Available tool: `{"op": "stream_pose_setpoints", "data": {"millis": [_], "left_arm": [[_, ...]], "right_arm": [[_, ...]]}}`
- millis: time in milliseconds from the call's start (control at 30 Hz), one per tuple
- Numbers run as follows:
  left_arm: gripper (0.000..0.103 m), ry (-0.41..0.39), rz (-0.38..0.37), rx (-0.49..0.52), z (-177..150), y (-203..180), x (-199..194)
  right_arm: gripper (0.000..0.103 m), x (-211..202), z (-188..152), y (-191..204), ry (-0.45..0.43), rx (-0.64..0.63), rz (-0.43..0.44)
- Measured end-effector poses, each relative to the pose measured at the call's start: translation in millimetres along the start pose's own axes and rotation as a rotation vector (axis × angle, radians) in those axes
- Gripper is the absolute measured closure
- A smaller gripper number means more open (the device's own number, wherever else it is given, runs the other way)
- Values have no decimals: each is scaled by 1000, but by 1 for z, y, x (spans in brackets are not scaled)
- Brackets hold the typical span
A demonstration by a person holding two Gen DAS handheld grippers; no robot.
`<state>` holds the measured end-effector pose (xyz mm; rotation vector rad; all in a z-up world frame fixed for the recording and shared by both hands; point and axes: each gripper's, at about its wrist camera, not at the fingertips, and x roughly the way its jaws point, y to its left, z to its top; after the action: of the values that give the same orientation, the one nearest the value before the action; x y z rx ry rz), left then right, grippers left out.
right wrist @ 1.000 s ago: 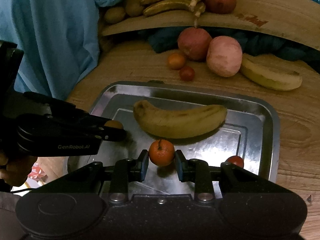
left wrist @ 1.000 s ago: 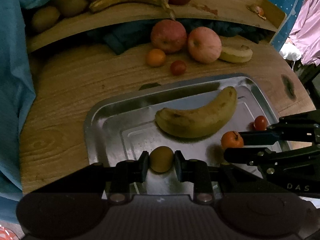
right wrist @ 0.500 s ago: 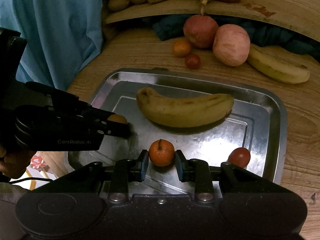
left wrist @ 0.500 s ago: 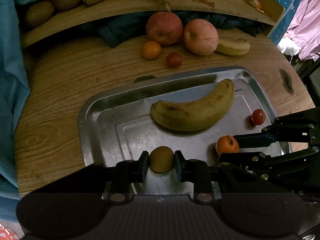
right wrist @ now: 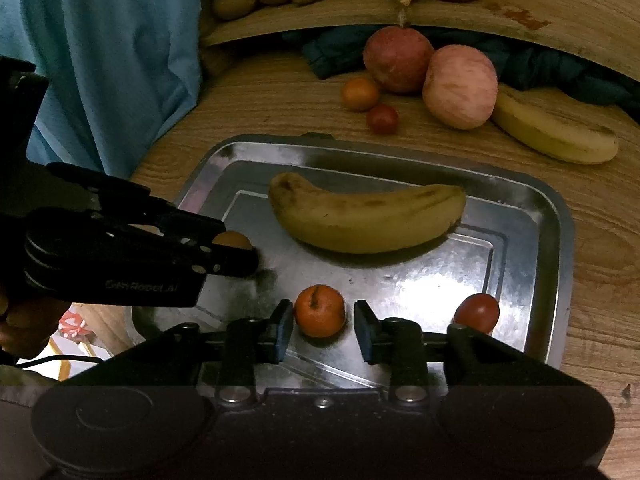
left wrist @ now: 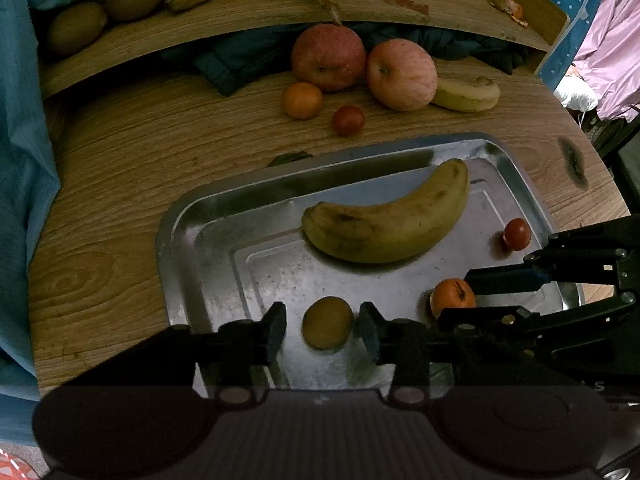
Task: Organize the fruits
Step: 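Open the left tool to drop the kiwi while the right tool releases the tangerine, then lift both open tools up and away from the tray toward the loose fruits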
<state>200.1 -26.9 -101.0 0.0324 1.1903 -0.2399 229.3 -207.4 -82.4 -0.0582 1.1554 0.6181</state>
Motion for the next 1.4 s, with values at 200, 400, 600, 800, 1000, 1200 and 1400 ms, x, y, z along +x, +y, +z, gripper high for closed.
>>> {"op": "stream_pose_setpoints", "data": {"millis": [200,400,600,800,1000,1200,1400], "left_arm": [[46,-12,16,-22,0,4,-3],[23,-44,30,-52,1,11,-11],[10,-74,61,-86,5,19,-18],[3,-87,84,-129,11,26,-18],[0,-122,117,-176,15,31,-20],[0,-129,141,-230,19,40,-19],[0,-131,151,-235,21,42,-18]], "right_arm": [[48,-3,0,1,-13,-2,-11],[34,-8,2,1,-37,-5,-24],[25,-12,5,3,-64,-7,-37],[16,-17,9,2,-99,-11,-59],[5,-20,12,-1,-140,-4,-101],[1,-22,15,-6,-175,4,-148],[1,-22,19,-13,-190,32,-207]]}}
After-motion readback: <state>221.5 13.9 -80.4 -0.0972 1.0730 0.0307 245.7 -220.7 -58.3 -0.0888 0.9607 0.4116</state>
